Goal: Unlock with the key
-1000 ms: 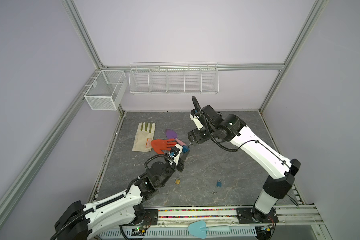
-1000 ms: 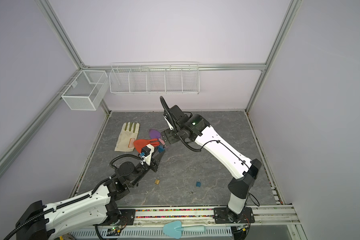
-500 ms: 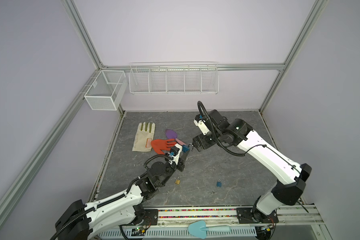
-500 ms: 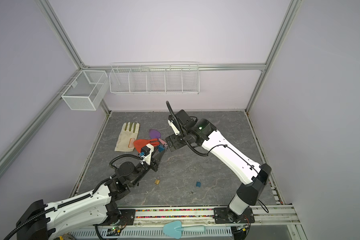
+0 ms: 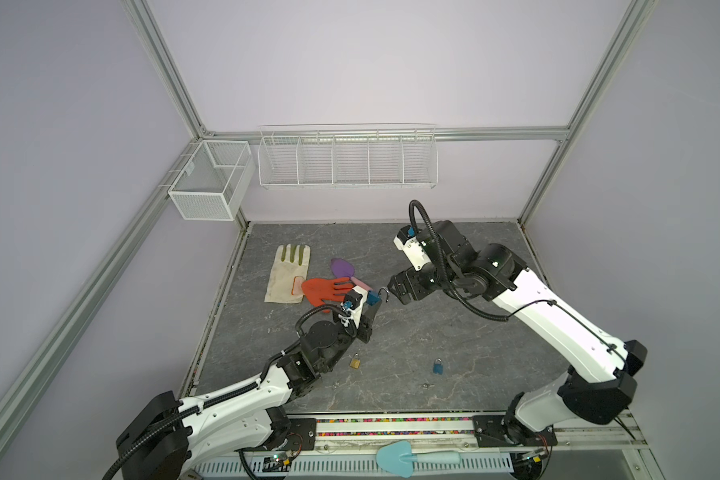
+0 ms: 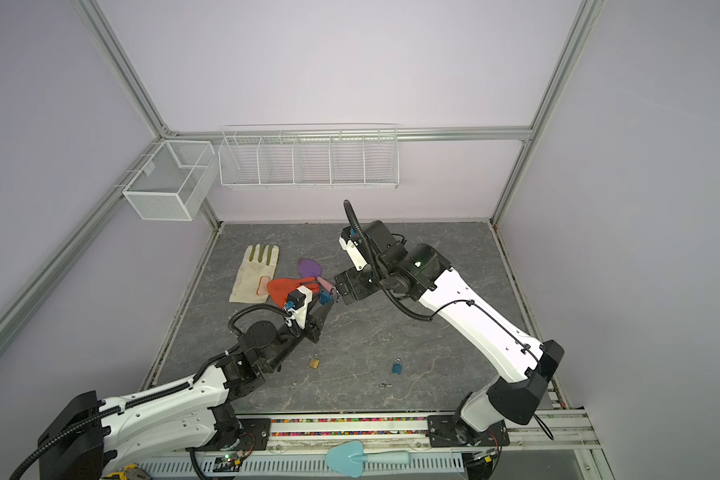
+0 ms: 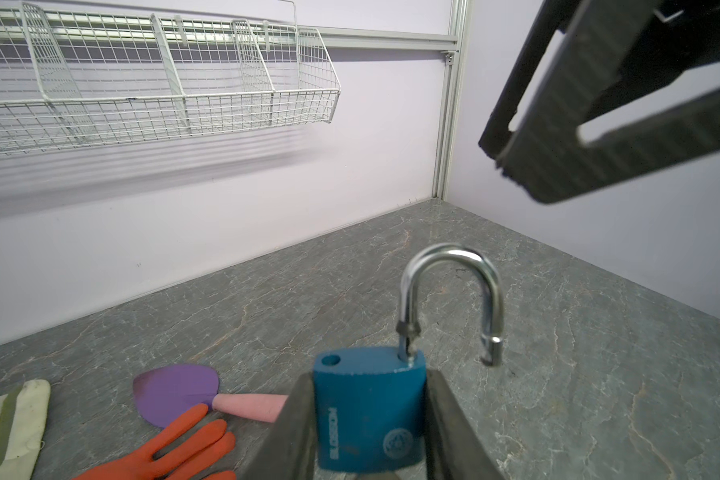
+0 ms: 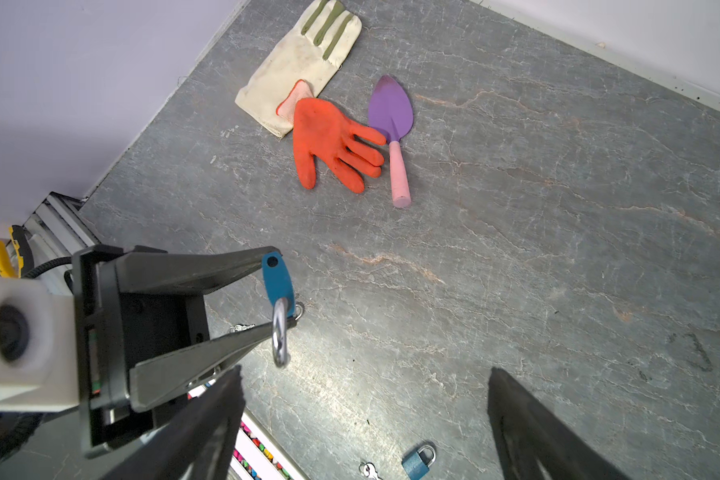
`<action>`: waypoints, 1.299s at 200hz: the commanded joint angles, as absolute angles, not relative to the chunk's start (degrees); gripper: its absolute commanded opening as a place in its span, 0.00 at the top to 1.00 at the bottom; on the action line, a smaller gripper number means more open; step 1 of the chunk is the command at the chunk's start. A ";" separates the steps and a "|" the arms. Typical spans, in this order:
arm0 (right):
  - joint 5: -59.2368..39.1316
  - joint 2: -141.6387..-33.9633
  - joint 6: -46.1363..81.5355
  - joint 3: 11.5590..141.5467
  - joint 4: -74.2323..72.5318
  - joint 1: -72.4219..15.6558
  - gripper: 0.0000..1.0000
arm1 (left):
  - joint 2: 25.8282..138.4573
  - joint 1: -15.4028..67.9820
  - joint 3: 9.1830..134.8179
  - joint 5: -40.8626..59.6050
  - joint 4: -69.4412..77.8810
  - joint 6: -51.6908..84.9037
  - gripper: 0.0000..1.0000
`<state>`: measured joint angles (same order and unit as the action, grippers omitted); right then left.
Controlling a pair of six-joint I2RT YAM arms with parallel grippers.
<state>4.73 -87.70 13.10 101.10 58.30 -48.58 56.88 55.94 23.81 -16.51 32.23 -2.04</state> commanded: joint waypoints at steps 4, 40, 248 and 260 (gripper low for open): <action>6.89 -89.13 11.29 99.34 57.34 -48.83 0.07 | 56.76 55.90 26.63 -16.52 34.02 -1.24 1.00; 7.78 -88.77 10.85 96.29 55.80 -48.69 0.07 | 56.65 55.90 27.31 -16.70 33.16 -1.42 1.00; -0.24 -69.76 25.68 58.93 41.34 -28.40 0.00 | 95.23 55.14 59.14 -16.60 -13.24 33.93 1.00; -0.86 -69.78 25.66 58.33 40.75 -27.41 0.01 | 98.66 54.39 61.90 -14.34 -14.51 34.99 1.00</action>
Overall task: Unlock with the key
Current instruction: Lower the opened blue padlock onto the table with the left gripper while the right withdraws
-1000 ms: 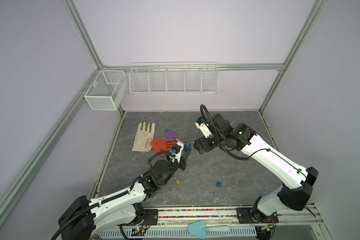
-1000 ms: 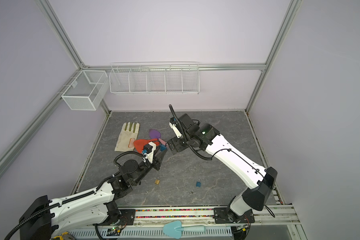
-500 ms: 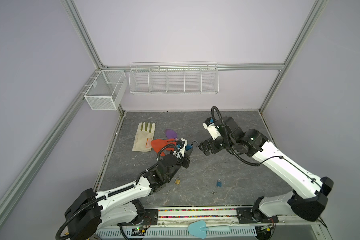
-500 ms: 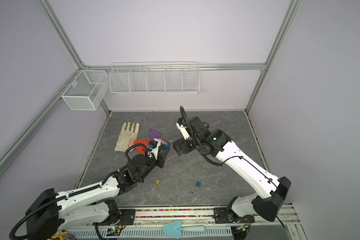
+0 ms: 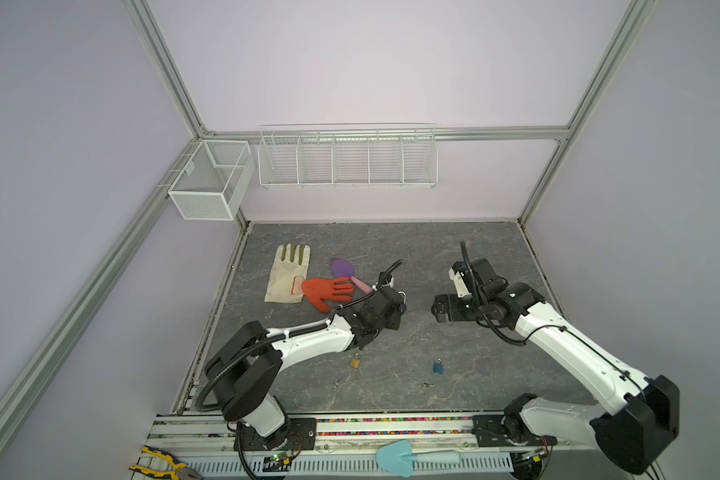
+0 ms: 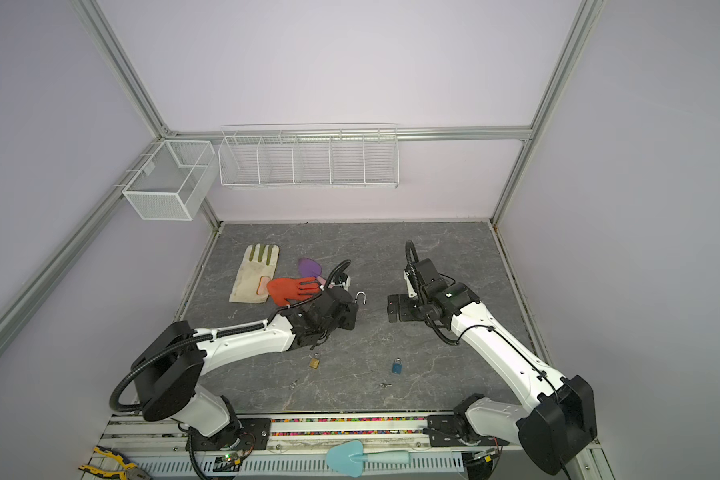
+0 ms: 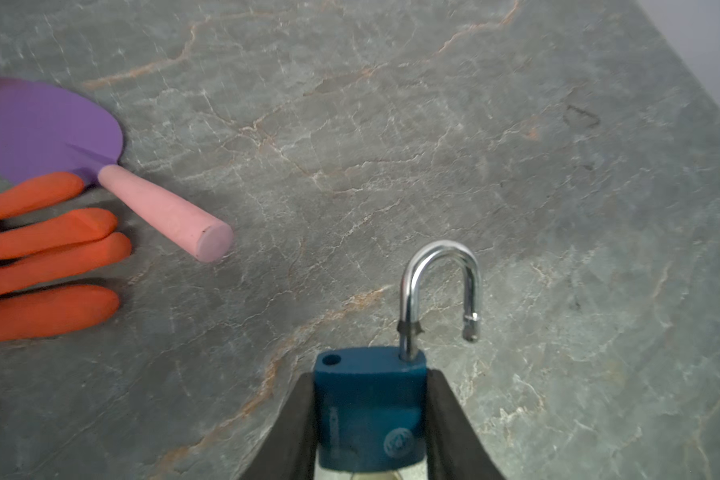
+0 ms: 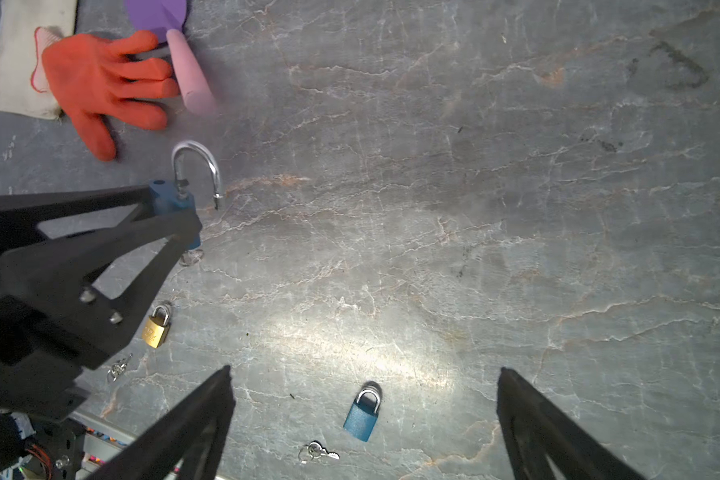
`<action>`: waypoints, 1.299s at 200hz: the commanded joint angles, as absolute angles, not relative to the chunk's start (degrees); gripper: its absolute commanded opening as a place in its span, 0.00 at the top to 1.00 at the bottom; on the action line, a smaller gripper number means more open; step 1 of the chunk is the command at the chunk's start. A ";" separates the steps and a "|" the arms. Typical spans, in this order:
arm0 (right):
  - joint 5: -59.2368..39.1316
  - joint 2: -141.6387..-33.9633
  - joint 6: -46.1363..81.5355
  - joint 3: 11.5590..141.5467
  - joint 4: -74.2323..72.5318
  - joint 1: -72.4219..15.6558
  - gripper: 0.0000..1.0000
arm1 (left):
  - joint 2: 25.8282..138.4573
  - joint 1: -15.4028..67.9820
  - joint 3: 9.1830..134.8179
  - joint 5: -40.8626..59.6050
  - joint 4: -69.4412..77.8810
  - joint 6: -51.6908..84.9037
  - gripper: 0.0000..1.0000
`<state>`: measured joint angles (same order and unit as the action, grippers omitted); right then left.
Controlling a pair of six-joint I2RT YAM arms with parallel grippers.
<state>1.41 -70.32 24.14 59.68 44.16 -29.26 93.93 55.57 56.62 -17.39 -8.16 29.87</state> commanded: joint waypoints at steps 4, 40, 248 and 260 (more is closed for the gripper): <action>-1.12 -69.76 25.66 58.13 40.58 -27.06 0.01 | 99.81 54.21 62.74 -13.98 -15.07 35.60 1.00; -2.29 -69.94 25.59 56.68 39.58 -24.66 0.01 | 108.25 51.96 71.07 -12.57 -22.80 38.55 1.00; -0.23 -72.48 24.36 60.90 51.29 -34.56 0.04 | 102.51 50.90 71.25 -9.28 -24.10 42.70 0.38; 0.98 -71.71 26.50 60.03 52.74 -36.70 0.05 | 98.16 50.89 67.14 -8.67 -21.18 43.06 0.38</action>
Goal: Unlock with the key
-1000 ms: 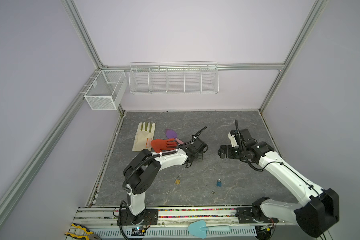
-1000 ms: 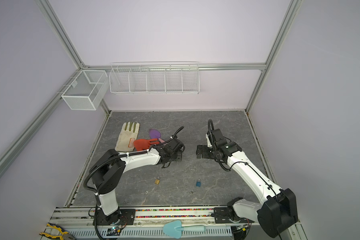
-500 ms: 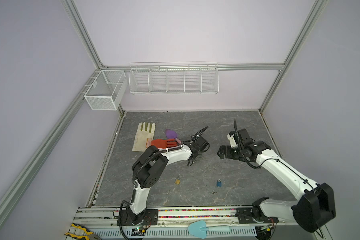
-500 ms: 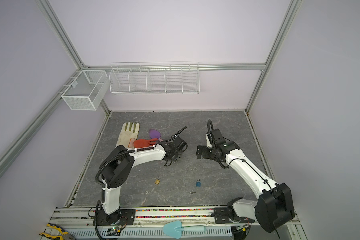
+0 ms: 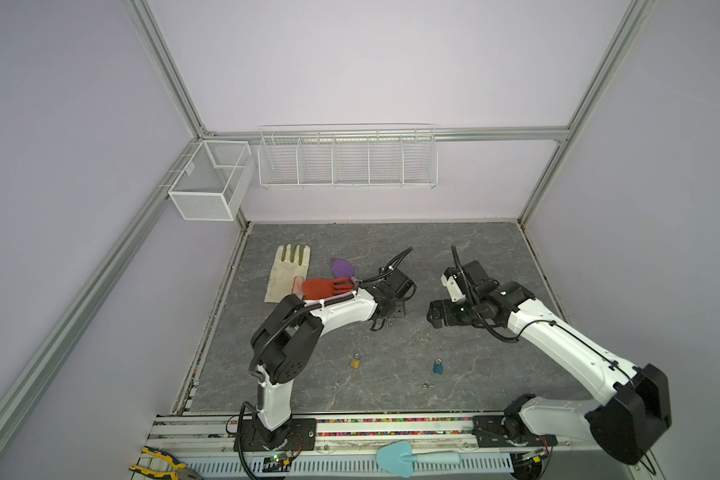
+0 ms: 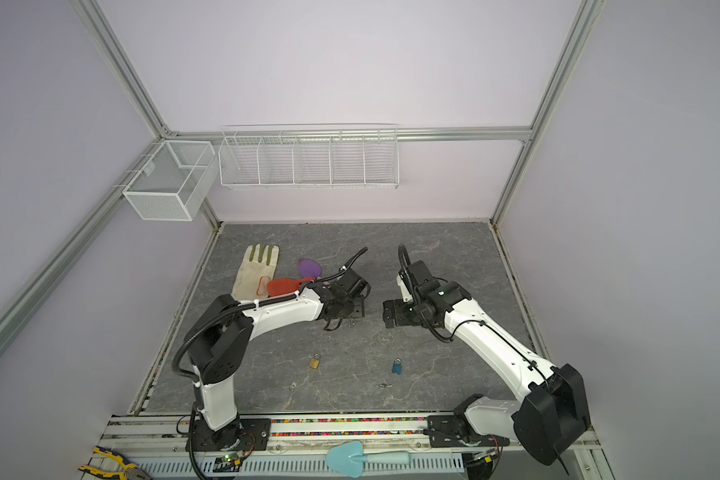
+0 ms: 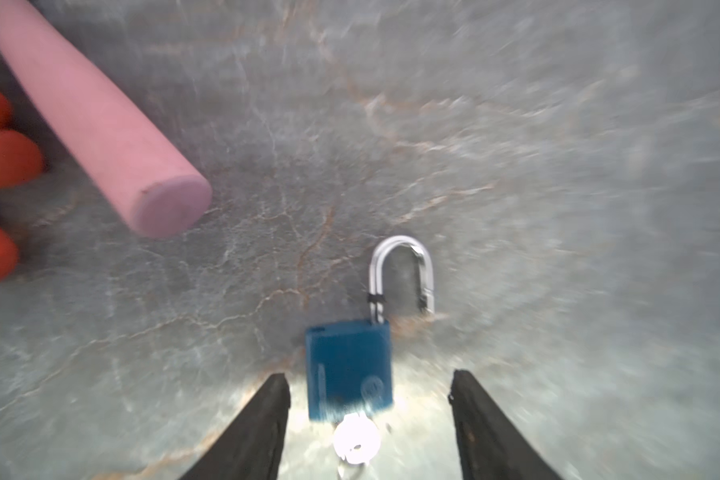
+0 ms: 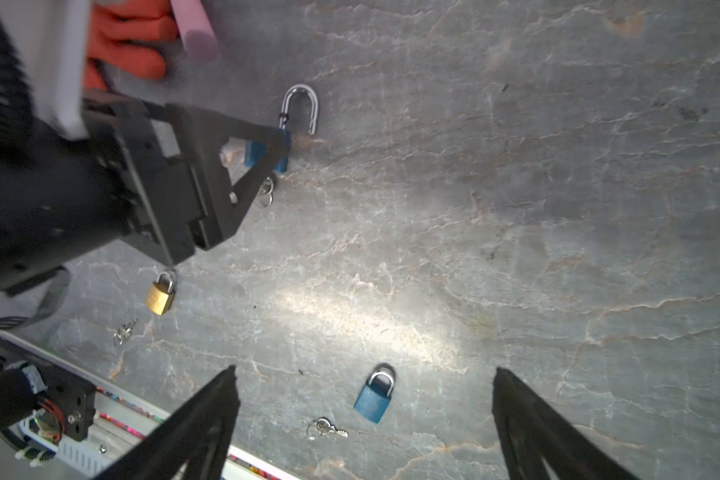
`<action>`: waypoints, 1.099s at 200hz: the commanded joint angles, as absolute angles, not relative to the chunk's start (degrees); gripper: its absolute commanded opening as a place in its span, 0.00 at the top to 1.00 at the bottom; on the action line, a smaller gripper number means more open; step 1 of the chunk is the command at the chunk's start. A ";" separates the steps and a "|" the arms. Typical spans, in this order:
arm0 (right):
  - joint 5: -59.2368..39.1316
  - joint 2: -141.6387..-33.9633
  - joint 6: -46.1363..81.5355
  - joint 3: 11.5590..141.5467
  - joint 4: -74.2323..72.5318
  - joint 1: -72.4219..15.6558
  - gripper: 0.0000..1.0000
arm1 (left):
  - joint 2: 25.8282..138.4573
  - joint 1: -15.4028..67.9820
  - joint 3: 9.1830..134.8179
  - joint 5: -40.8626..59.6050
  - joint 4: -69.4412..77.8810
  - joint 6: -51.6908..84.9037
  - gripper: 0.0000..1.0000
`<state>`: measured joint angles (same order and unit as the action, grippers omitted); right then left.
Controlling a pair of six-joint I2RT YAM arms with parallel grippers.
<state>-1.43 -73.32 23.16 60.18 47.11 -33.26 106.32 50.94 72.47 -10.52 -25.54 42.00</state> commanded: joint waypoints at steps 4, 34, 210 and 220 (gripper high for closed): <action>1.39 -71.48 27.35 59.80 53.13 -37.46 0.06 | 96.91 50.89 65.91 -8.31 -20.42 43.18 0.38; 6.11 -69.15 37.30 56.99 56.49 -45.37 0.07 | 88.37 50.85 59.16 -6.90 -19.53 40.59 0.38; 10.07 -85.54 85.06 51.28 50.99 -68.64 0.32 | 58.31 49.58 43.26 -5.77 -20.38 33.39 0.38; 9.71 -86.44 84.95 51.00 49.84 -68.65 0.33 | 58.01 49.40 42.83 -5.96 -20.09 33.80 0.38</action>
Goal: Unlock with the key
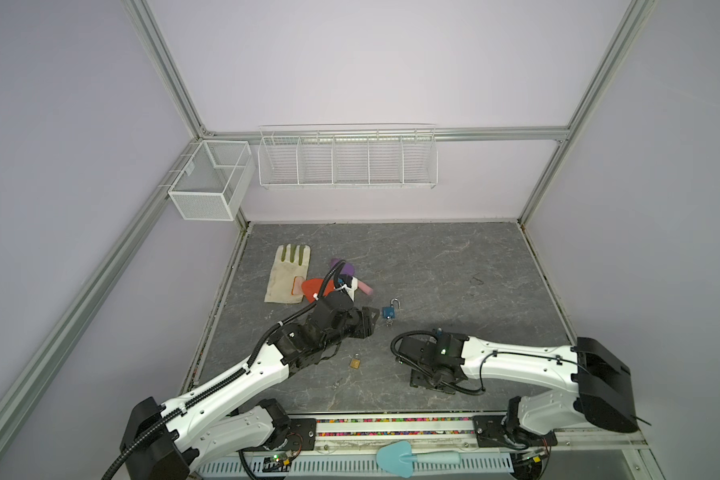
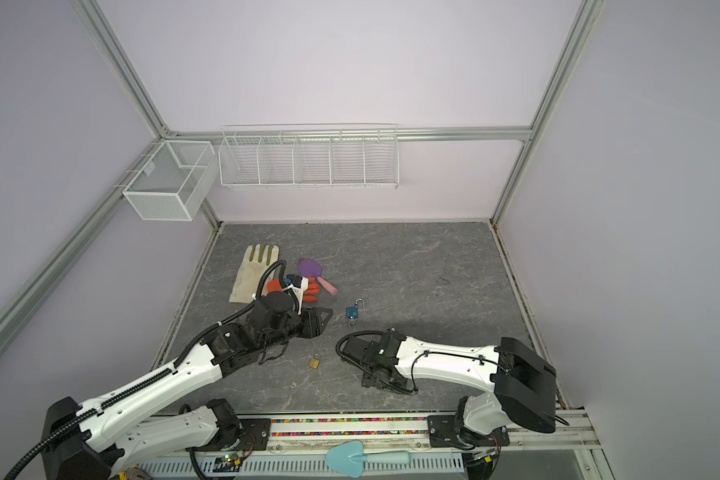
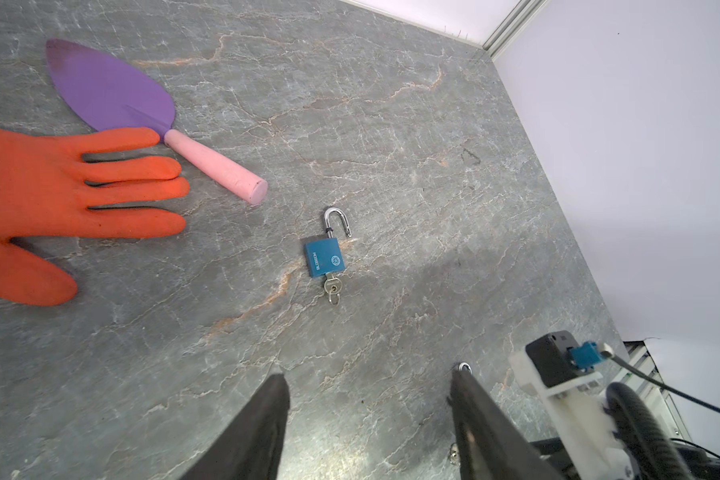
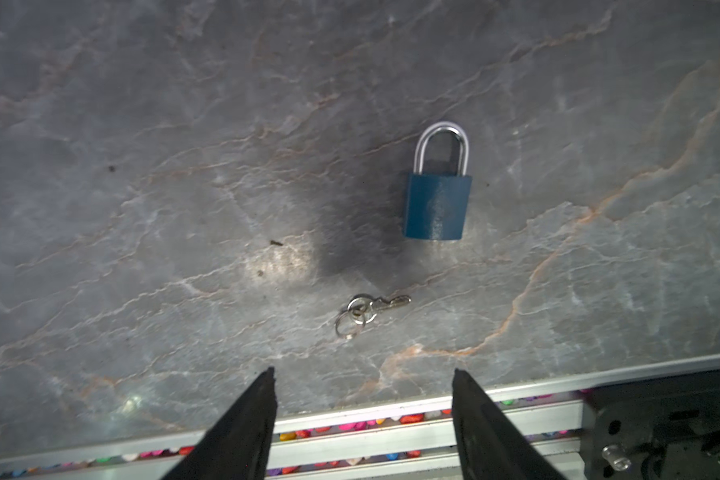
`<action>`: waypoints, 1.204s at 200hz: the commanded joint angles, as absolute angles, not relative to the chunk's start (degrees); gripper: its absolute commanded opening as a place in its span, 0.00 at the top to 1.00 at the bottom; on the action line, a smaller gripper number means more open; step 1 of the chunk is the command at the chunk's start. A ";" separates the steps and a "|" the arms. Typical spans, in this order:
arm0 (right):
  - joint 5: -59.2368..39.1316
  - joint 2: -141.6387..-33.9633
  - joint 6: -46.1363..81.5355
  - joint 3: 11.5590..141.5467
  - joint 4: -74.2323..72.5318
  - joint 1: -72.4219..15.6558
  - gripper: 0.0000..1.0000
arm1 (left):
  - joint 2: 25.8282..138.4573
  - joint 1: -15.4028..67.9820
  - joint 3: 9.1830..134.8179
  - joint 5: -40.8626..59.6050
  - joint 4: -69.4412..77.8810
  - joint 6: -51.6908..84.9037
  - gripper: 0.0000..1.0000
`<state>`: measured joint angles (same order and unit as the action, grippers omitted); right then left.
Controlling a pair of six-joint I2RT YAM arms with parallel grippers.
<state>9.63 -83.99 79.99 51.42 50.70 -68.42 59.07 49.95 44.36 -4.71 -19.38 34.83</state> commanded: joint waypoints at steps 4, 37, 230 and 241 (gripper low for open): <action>9.47 -86.77 85.05 50.91 49.50 -68.56 0.34 | 57.93 49.42 42.55 -5.91 -19.96 33.83 0.38; 8.10 -89.64 83.28 50.71 48.35 -67.71 0.39 | 57.77 49.31 41.80 -6.04 -19.21 34.28 0.38; 5.78 -82.00 73.25 40.46 49.19 -64.11 0.50 | 60.91 49.24 42.22 -6.80 -16.73 37.56 0.38; 6.67 -82.14 71.10 42.90 49.73 -64.62 0.51 | 60.69 49.22 42.16 -7.07 -17.01 37.55 0.38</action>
